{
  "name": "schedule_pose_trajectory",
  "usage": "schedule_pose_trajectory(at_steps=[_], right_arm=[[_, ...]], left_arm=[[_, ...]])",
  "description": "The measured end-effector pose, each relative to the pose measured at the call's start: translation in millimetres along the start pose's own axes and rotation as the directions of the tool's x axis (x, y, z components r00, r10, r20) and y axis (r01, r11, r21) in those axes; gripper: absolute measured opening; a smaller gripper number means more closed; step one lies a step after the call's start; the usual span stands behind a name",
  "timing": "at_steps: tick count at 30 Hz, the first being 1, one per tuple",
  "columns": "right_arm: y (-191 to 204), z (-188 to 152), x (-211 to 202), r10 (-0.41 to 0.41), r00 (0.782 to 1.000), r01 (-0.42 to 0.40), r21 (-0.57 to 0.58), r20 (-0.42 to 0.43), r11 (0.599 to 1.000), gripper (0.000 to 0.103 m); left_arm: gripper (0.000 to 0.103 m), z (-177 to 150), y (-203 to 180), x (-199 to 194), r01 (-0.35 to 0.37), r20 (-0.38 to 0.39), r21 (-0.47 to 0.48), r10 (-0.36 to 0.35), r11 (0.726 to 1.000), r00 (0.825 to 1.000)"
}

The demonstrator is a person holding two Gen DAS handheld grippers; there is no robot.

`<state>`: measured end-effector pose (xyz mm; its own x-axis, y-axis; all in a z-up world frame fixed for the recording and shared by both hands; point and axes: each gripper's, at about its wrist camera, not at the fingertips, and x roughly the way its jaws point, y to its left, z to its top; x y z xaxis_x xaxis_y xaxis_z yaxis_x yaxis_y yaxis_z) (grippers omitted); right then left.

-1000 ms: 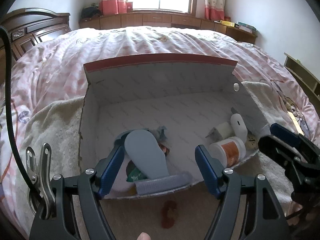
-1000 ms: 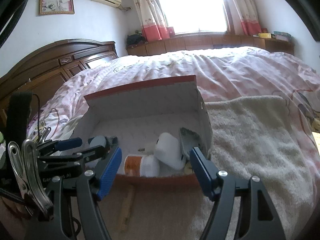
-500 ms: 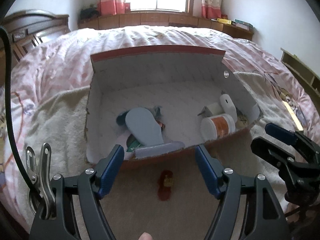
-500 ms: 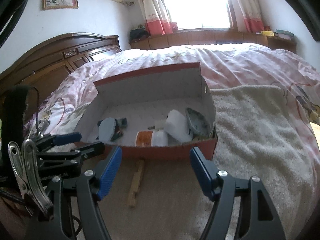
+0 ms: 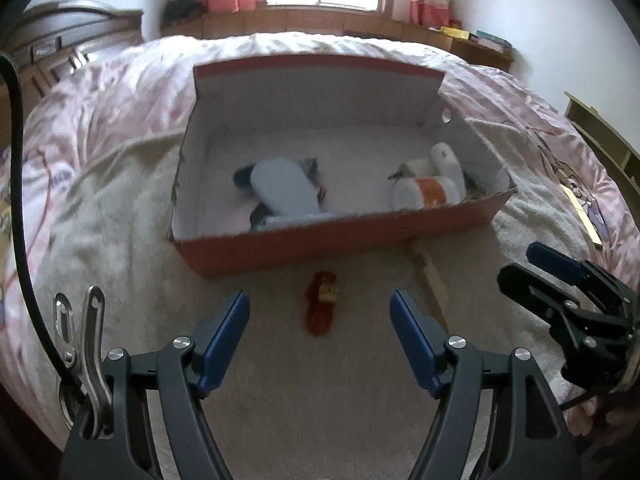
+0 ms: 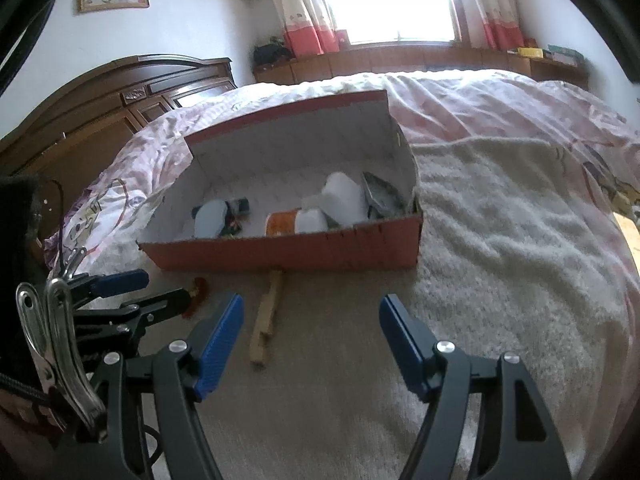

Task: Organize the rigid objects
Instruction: 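Grasp the red figurine with the left gripper while the right gripper grasps the wooden stick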

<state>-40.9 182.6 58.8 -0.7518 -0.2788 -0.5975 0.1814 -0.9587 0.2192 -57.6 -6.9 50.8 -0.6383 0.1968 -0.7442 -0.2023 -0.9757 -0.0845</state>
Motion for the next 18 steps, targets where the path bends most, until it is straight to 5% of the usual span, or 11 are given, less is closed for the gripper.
schedule_pose_trajectory(at_steps=[9,18], right_arm=[[0,-11,5,0.008,1.0,-0.007,0.012,-0.029,1.0,0.074],[1,-16,12,0.007,0.999,-0.006,0.015,-0.048,1.0,0.074]], left_arm=[[0.042,-3,-4,21,0.004,-0.013,0.005,-0.004,1.0,1.0],[0.022,-6,-5,29,0.012,-0.007,0.014,-0.012,1.0,1.0]])
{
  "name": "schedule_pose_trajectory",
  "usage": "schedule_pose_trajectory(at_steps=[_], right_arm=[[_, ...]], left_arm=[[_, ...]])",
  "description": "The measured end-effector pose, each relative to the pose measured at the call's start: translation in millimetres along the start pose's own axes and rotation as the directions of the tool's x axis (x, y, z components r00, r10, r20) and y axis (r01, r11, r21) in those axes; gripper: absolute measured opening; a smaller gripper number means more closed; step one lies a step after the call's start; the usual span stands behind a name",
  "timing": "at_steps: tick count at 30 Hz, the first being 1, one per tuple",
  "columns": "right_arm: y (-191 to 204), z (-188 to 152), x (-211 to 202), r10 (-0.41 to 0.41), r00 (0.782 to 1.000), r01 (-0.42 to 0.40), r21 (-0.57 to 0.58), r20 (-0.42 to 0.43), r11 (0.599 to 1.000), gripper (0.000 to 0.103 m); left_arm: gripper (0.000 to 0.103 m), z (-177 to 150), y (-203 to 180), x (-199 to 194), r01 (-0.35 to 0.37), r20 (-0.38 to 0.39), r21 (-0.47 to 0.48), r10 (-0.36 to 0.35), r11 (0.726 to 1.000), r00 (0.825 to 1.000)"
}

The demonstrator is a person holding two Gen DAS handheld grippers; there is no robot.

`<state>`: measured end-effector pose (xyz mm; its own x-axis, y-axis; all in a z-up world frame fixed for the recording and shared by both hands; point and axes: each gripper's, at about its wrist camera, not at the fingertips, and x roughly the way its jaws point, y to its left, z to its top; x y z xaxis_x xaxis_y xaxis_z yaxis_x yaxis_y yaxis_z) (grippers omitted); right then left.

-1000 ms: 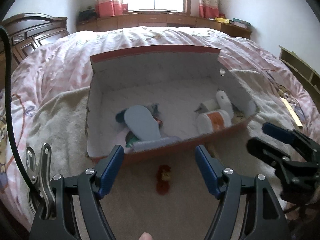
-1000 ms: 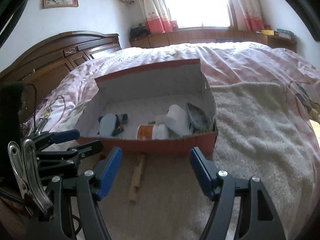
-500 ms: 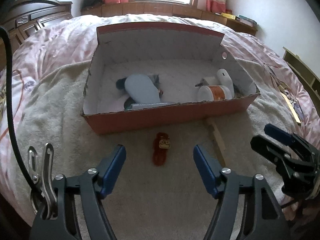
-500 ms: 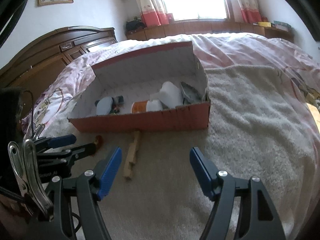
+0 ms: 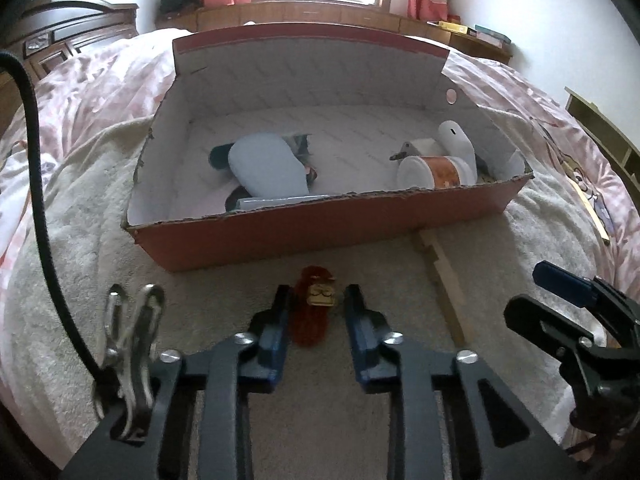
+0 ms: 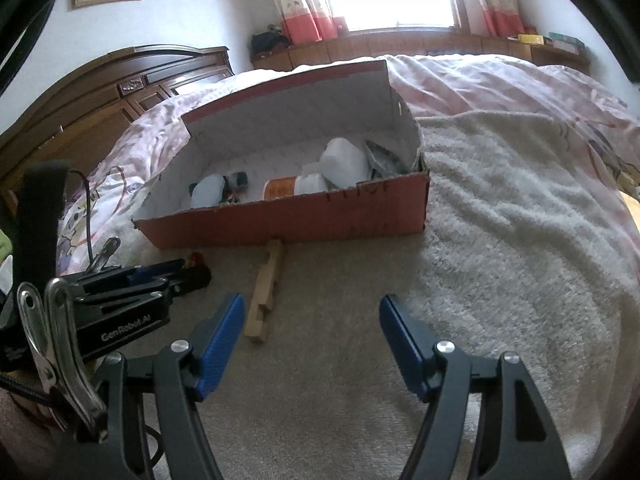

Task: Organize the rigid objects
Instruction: 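Grasp the red figurine with the left gripper while the right gripper grasps the wooden stick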

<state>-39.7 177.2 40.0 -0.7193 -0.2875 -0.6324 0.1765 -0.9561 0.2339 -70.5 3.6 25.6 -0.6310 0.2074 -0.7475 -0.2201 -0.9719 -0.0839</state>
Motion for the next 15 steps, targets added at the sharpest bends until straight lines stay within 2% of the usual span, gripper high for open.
schedule_pose_trajectory(at_steps=[9,15], right_arm=[[7,-1,3,-0.002,1.0,0.002,-0.021,-0.008,1.0,0.073],[20,0,11,0.014,0.999,-0.016,-0.045,-0.034,0.999,0.06]], left_arm=[[0.022,-11,3,-12,0.001,0.007,-0.005,-0.001,1.0,1.0],[0.022,-28,14,-17,-0.011,0.002,-0.032,0.011,0.999,1.0]])
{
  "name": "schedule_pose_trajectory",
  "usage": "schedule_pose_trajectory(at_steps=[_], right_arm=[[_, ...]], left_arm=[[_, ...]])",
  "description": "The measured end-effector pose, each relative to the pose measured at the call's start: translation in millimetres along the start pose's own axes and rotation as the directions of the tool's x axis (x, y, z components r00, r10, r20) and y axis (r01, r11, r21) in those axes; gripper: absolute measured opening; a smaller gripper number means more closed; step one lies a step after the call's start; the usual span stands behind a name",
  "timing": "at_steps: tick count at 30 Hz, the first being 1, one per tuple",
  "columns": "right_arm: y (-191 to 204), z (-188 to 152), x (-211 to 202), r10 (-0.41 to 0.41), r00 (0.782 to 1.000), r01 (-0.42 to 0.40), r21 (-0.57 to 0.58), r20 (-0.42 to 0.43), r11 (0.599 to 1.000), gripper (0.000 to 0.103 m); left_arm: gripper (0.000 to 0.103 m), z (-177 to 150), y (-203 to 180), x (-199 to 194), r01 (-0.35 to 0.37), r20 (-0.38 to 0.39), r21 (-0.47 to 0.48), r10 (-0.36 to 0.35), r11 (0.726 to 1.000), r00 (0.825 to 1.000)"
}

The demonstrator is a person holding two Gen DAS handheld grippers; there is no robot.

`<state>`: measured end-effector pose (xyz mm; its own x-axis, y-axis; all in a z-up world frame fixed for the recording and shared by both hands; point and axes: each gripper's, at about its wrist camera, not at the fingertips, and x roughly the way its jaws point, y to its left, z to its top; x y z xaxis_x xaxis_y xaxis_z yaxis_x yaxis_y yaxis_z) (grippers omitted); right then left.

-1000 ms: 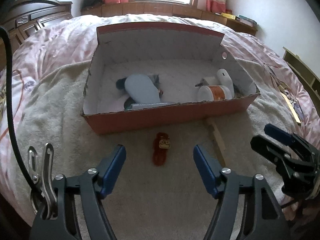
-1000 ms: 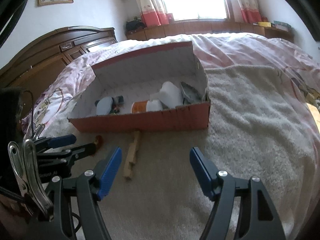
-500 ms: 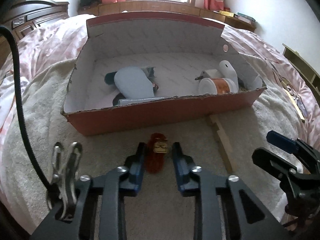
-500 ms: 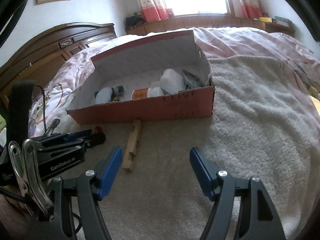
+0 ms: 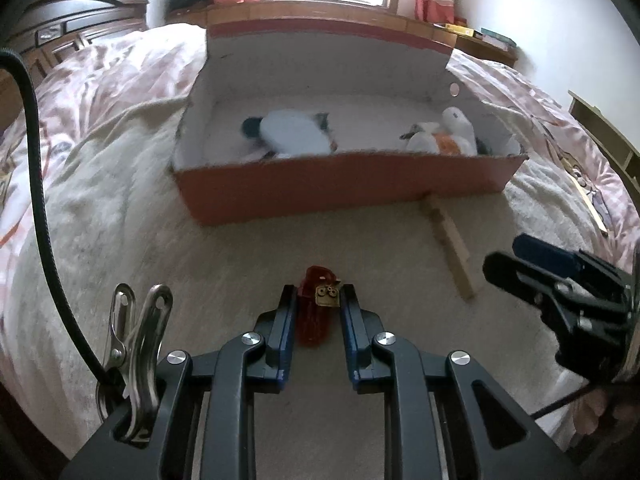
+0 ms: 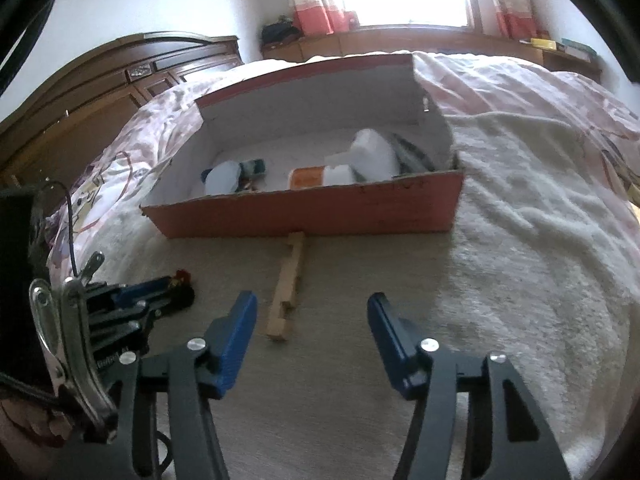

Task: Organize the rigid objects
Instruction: 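Grasp the red figurine with the left gripper while the right gripper grasps the wooden stick, then carry the red figurine and wooden stick over the box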

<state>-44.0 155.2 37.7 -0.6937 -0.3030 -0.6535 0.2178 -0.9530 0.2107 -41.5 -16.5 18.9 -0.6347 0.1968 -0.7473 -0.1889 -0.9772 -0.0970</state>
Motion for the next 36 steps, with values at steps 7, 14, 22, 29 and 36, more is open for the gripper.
schedule_pose_trajectory(at_steps=[7,14,22,29,36], right_arm=[[17,6,21,-0.006,0.999,0.004,-0.041,-0.046,0.999,0.048],[29,7,34,-0.06,0.996,0.054,-0.097,-0.069,0.994,0.041],[30,3,30,-0.106,0.992,0.097,-0.132,-0.067,0.987,0.012],[13,-9,14,-0.112,0.99,0.104,-0.095,-0.09,0.99,0.012],[7,-12,16,-0.091,0.992,0.084,-0.071,-0.087,0.994,0.012]], left_arm=[[0.022,-4,3,0,0.015,0.017,-0.008,-0.015,1.0,1.0],[0.022,-4,5,0,0.029,0.022,-0.019,-0.028,0.999,0.999],[0.022,-4,6,0,0.029,0.021,-0.023,-0.029,0.999,0.999],[0.022,-5,7,0,0.023,0.021,-0.02,-0.023,1.0,1.0],[0.022,-5,3,1,0.01,0.021,-0.011,-0.01,1.0,1.0]])
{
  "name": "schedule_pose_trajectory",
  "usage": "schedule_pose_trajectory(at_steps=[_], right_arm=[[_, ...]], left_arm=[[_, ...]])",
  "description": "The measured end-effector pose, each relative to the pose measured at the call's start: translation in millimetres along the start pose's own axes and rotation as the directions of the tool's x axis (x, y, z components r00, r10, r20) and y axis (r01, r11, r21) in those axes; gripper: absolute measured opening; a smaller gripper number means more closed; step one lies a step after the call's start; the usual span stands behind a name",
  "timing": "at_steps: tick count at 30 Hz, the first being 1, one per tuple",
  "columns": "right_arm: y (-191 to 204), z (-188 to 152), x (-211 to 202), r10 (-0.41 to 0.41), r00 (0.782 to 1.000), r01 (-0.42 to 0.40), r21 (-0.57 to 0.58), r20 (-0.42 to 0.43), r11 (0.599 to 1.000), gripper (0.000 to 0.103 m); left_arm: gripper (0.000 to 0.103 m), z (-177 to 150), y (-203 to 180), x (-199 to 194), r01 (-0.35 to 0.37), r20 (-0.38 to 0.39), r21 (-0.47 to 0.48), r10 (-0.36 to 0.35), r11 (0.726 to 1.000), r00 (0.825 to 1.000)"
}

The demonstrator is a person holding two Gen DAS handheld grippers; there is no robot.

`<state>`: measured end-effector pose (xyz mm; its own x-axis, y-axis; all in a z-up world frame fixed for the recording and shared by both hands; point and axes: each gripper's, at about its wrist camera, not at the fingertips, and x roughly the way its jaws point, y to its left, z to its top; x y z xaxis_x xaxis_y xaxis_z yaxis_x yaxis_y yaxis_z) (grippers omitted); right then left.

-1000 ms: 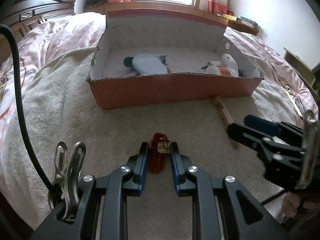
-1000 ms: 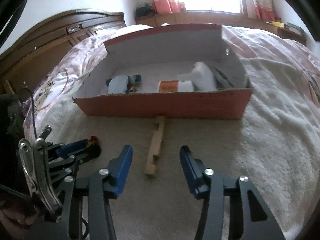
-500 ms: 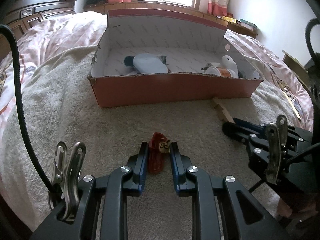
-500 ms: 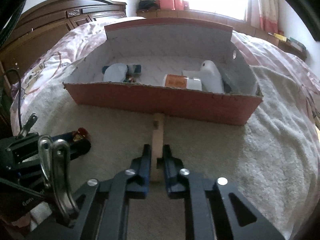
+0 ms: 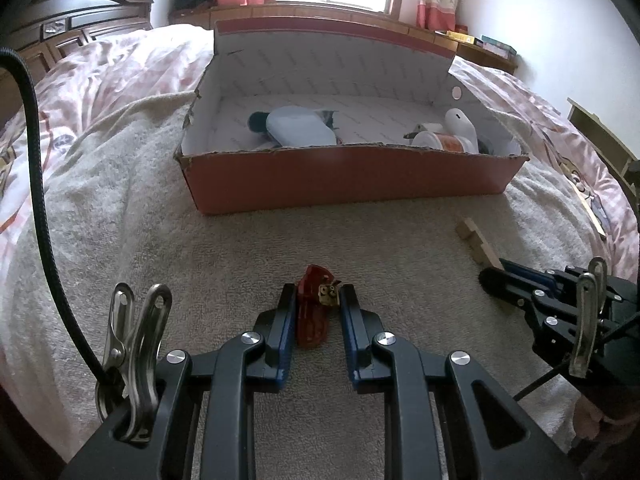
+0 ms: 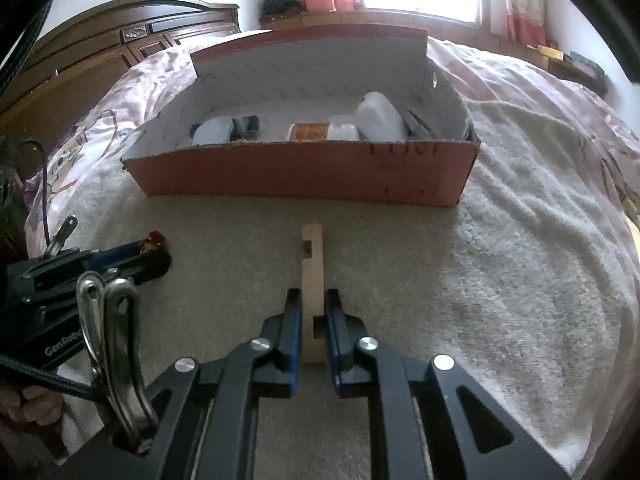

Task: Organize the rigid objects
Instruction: 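Carry the red figurine and wooden stick over the box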

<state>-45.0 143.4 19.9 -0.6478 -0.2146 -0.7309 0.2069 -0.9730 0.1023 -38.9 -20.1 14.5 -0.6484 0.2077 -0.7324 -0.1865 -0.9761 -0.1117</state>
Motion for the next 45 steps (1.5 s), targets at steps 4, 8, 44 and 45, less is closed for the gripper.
schedule_pose_trajectory(at_steps=[4,8,44,45], right_arm=[[-1,-2,0,0.011,1.0,-0.011,0.003,0.017,1.0,0.012],[-2,-5,0,0.021,0.999,-0.021,0.011,0.033,1.0,0.012],[-11,8,-47,0.186,0.965,-0.199,0.051,0.187,0.979,0.012],[-10,10,-49,0.185,0.964,-0.198,0.047,0.193,0.979,0.012]], left_arm=[[0.022,-1,-5,0,-0.017,0.002,0.014,0.017,1.0,1.0],[0.022,0,-8,1,-0.032,0.002,0.027,0.032,0.999,1.0],[0.022,45,-16,-49,0.043,0.122,0.021,-0.045,0.999,0.992],[0.022,47,-17,-50,0.044,0.127,0.025,-0.047,0.999,0.991]])
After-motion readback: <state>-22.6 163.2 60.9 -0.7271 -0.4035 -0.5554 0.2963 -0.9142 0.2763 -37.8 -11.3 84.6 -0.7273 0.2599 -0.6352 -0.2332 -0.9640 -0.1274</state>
